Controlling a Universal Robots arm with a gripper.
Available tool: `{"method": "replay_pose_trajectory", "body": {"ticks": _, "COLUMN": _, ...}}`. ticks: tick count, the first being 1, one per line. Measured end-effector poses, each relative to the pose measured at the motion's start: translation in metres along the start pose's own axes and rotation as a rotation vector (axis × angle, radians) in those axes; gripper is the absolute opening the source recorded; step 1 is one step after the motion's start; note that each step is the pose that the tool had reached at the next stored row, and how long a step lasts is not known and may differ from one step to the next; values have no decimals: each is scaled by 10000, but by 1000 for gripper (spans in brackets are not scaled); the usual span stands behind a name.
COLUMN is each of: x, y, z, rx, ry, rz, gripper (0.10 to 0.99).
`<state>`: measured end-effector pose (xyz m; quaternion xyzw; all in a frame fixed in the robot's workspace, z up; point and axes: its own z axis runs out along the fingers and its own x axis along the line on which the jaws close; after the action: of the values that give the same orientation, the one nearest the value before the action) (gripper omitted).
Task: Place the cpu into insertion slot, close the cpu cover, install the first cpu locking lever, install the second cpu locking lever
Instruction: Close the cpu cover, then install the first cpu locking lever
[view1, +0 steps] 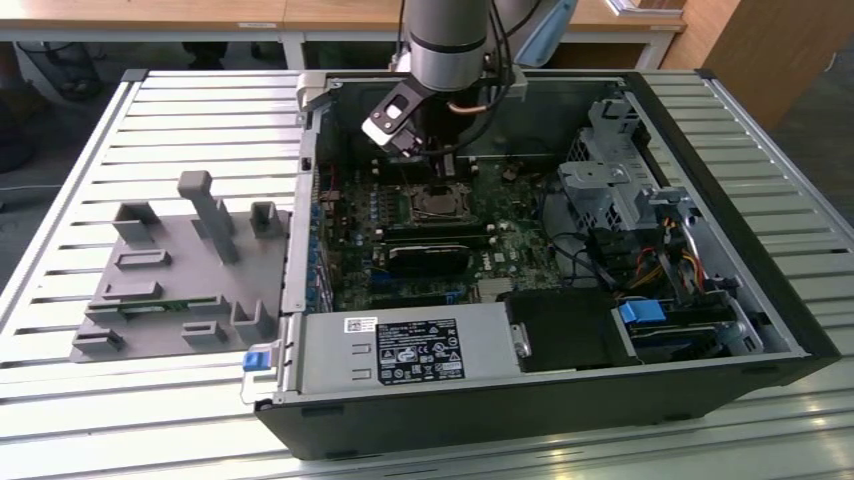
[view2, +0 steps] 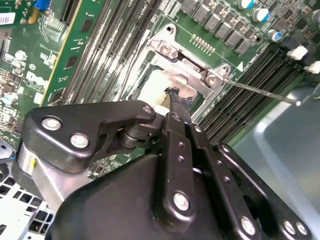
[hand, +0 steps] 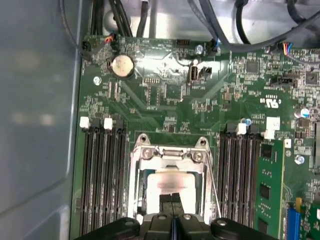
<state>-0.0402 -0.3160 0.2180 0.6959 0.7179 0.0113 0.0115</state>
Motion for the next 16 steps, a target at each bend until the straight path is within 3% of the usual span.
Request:
{"method": "replay_pose_trajectory", "body": {"ticks": 7, "x": -3, "y": 65, "z": 2, "rx": -1, "ry": 12, "rz": 0, "gripper": 106}}
{"method": "replay_pose_trajectory", "body": {"ticks": 16, "x": -3, "y": 81, "z": 2, "rx": 0, "ry": 12, "rz": 0, "gripper": 106}}
